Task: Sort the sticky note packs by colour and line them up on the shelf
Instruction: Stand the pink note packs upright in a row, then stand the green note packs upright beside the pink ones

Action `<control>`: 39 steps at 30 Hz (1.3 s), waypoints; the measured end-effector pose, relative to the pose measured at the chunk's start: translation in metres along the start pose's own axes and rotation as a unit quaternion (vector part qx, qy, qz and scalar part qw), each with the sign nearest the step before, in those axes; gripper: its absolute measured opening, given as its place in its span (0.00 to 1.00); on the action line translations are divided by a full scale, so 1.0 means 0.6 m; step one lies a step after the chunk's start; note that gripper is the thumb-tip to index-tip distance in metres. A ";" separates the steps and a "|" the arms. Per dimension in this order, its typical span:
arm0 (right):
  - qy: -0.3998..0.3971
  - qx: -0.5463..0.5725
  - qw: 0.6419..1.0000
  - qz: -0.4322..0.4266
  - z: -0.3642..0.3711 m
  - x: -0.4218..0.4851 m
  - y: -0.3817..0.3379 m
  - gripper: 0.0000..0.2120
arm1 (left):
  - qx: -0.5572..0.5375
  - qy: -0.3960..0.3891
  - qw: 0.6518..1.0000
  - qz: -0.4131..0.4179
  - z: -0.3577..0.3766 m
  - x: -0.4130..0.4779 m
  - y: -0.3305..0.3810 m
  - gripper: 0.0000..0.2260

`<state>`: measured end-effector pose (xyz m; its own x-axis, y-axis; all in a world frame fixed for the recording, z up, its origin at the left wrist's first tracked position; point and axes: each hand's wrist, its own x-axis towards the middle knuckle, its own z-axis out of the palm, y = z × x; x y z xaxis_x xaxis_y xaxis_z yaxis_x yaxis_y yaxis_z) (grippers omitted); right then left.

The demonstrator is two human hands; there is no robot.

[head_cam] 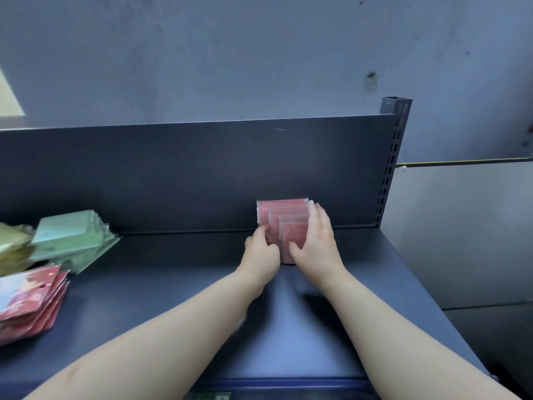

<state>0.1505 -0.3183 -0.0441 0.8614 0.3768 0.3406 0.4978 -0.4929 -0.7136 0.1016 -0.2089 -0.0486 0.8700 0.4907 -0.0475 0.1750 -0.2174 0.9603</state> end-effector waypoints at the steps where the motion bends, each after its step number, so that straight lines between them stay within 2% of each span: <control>1: 0.009 -0.025 0.999 -0.037 0.001 -0.002 -0.007 0.39 | 0.011 0.003 1.000 0.005 -0.008 -0.001 -0.001 0.27; 4: -0.007 -0.069 0.990 -0.126 0.008 -0.007 -0.032 0.30 | 0.044 0.015 0.999 0.015 -0.037 -0.010 -0.006 0.25; 7: -0.088 -0.106 0.973 -0.187 0.019 -0.009 -0.059 0.25 | 0.068 0.039 0.997 0.015 -0.078 -0.024 -0.007 0.24; 10: -0.169 -0.149 0.953 -0.204 0.038 -0.008 -0.086 0.26 | 0.061 0.072 0.996 -0.002 -0.130 -0.033 -0.011 0.22; 15: -0.286 -0.189 0.914 -0.218 0.083 -0.013 -0.145 0.34 | 0.012 0.123 0.992 -0.025 -0.230 -0.046 -0.028 0.19; 21: -0.313 -0.154 0.910 -0.224 0.170 -0.013 -0.230 0.31 | -0.049 0.156 0.986 -0.039 -0.356 -0.056 -0.046 0.18; 26: -0.312 -0.078 0.935 -0.146 0.258 -0.003 -0.293 0.28 | -0.075 0.195 0.977 -0.032 -0.471 -0.054 -0.059 0.17; 31: -0.273 0.039 0.961 -0.012 0.341 0.012 -0.336 0.30 | -0.080 0.238 0.967 -0.037 -0.588 -0.034 -0.068 0.20; 34: -0.258 0.111 0.957 0.072 0.387 0.021 -0.352 0.36 | -0.089 0.199 0.971 -0.097 -0.634 -0.016 -0.075 0.22; 36: -0.248 0.161 0.947 0.125 0.415 0.028 -0.361 0.40 | -0.103 0.178 0.969 -0.140 -0.655 -0.005 -0.079 0.19; 39: -0.242 0.247 0.919 0.188 0.445 0.034 -0.379 0.39 | -0.112 0.155 0.967 -0.170 -0.674 0.007 -0.085 0.18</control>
<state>0.0279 0.0112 -0.0382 0.7578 0.6161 -0.2148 -0.0359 -0.2894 -0.9565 -0.0898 0.1455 0.0132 0.5942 0.7385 -0.3187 0.2921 0.1711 0.9410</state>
